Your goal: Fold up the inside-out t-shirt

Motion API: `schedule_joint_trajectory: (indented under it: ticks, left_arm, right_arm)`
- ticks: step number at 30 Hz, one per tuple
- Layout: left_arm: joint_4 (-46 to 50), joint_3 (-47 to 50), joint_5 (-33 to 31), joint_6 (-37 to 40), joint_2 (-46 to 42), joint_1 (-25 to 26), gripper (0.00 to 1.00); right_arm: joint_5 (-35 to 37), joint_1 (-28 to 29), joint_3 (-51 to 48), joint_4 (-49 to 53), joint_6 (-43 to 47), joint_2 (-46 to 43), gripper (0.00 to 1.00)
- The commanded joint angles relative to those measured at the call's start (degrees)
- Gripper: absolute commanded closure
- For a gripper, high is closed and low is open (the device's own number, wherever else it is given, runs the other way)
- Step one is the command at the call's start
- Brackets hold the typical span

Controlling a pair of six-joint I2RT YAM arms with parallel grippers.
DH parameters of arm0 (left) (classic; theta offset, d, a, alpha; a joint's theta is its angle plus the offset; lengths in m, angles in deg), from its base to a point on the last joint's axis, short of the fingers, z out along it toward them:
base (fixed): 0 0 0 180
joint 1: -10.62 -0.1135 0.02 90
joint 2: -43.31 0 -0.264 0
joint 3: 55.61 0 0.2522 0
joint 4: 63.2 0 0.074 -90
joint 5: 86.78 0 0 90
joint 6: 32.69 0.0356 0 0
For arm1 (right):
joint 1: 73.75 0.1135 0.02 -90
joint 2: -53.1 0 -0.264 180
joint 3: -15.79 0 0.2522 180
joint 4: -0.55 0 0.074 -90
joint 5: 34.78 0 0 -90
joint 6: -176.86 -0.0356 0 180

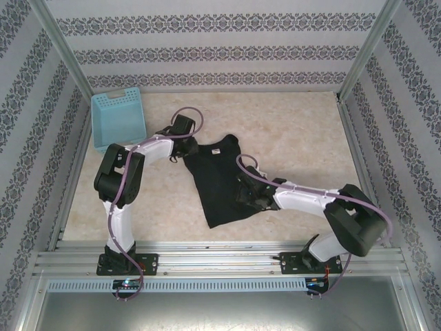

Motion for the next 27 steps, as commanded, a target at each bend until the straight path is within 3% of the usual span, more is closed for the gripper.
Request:
schedule_joint_trajectory:
  ticks: [1, 5, 11, 20, 27]
  left_arm:
    - [5.0, -4.5, 1.2, 3.2, -1.3, -0.7, 0.68]
    - [8.6, -1.7, -0.9, 2.4, -9.4, -0.4, 0.60]
    - [7.8, 8.9, 2.2, -2.4, -18.4, 0.1, 0.52]
    - [-3.3, 14.3, 13.3, -8.3, -14.1, 0.8, 0.51]
    - [-6.6, 13.9, 15.9, -9.8, -8.9, 2.0, 0.51]
  right_arm:
    - [1.3, 0.8, -0.1, 6.6, -3.7, -3.4, 0.49]
    - [4.8, -4.2, 7.7, 11.5, 6.4, -5.9, 0.44]
    - [-6.4, -16.1, 21.4, 10.6, 20.4, 5.4, 0.33]
    - [-13.0, -20.2, 39.5, 13.2, 28.8, 26.2, 0.28]
    - [-15.9, -19.5, 42.5, 12.5, 28.5, 32.0, 0.28]
